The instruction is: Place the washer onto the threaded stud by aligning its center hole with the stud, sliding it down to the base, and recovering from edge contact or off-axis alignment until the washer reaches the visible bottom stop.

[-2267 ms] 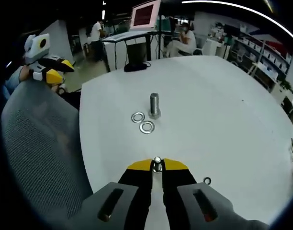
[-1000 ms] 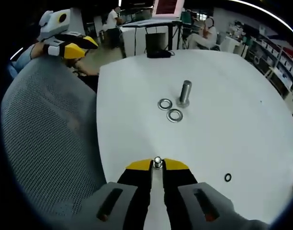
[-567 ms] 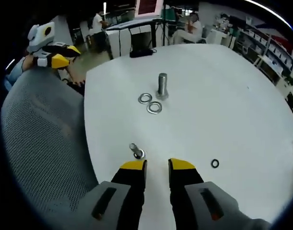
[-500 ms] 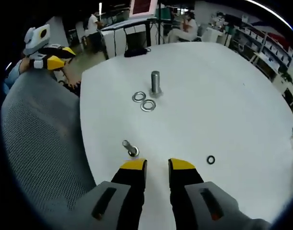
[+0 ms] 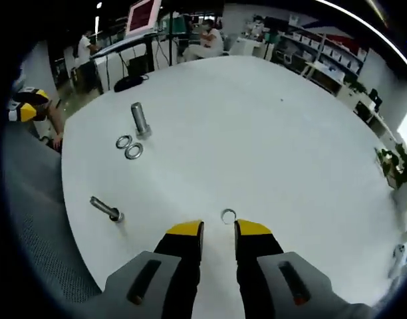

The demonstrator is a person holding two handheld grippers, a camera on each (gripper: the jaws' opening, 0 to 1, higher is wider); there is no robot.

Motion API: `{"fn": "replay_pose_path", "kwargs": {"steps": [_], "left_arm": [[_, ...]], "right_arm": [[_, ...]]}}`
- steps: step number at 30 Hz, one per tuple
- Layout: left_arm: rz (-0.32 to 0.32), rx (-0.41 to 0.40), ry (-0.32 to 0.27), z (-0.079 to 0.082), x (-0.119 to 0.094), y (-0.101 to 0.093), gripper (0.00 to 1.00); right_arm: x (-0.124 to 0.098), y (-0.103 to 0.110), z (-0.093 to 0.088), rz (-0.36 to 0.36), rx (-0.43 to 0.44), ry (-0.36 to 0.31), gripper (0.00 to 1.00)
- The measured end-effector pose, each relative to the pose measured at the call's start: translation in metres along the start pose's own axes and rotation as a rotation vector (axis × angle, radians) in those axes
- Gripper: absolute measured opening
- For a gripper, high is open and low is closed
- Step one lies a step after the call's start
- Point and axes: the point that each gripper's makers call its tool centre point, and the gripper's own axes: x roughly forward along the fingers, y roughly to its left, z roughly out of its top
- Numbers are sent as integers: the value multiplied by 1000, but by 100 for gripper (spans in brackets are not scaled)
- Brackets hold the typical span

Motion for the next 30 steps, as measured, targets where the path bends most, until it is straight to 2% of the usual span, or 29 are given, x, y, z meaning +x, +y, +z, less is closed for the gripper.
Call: {"fn": "replay_pose_path", "kwargs": {"steps": [4, 8, 11, 13, 21, 22, 25, 30], "left_arm": [[1, 1, 1, 0, 0, 0, 25], [1, 1, 2, -1, 0, 0, 25], [1, 2, 5, -1, 0, 0, 25], [1, 3, 9, -2, 0, 0, 25], [1, 7, 26, -5, 1, 0, 25], [1, 8, 28, -5, 1, 0, 25], [1, 6, 29, -5, 1, 0, 25], [-1, 6, 33, -6, 1, 0, 25]], "right_arm": [[13, -5, -8, 1, 13, 35, 20], [21, -3, -8, 26, 40, 19, 20], [23, -2, -5, 41, 121, -10, 20], [23, -4, -5, 46, 142, -20, 20], [31, -5, -15, 45, 140, 5, 20], [33, -5, -12, 50, 148, -15, 20], [34, -6, -11, 43, 160, -19, 20], [35, -6, -9, 38, 139, -43, 15]]}}
